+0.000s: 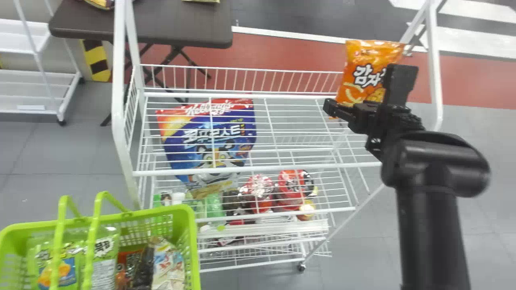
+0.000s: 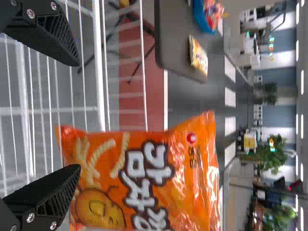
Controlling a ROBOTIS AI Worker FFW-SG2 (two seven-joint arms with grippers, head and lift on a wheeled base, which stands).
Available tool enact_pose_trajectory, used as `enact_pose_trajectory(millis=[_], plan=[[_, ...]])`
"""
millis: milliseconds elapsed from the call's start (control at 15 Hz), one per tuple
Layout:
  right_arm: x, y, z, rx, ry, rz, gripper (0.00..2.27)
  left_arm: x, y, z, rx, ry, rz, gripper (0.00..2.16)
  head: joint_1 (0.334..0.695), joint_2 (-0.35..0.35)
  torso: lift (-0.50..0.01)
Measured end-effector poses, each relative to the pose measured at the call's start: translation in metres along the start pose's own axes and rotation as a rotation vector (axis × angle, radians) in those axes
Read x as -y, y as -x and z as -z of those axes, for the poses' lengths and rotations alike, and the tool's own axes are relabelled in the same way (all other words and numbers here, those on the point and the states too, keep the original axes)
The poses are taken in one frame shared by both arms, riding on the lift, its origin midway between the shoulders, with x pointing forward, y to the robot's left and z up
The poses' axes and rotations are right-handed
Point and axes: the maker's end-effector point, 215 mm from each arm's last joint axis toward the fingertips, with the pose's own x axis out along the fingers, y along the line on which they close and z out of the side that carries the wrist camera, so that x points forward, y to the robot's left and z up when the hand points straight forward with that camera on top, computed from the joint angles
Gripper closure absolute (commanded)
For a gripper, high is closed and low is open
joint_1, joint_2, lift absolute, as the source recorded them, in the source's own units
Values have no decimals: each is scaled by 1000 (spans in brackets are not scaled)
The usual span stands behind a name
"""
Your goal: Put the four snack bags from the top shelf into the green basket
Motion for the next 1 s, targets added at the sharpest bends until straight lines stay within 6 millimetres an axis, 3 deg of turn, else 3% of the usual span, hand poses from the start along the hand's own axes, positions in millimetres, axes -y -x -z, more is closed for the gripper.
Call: enact_pose_trajectory(millis=[200, 333, 467, 533, 600, 800, 1000], plan=[[22, -40, -9, 12, 60, 73, 53, 0, 1, 1, 4, -1, -1, 2145, 695, -266, 0], [26, -61, -15, 23, 111, 101, 127, 0, 1, 1, 5, -4, -1, 2145, 695, -266, 0], [29, -75, -14, 12, 148, 126, 832, -1, 2, 2, 5, -3, -2, 2145, 695, -267, 0], [30, -79, -11, -1, 156, 128, 1625, -1, 3, 2, 6, -3, -3, 2145, 695, -267, 0], [31, -80, -7, -9, 156, 129, 2236, -1, 3, 3, 7, -2, -5, 2145, 695, -267, 0], [41, -71, 8, -12, 143, 168, 2260, -2, 4, 3, 8, -1, -6, 2145, 695, -281, 0], [41, -57, 6, 30, 118, 168, 2260, -2, 4, 3, 9, 0, -6, 2145, 695, -284, 0]])
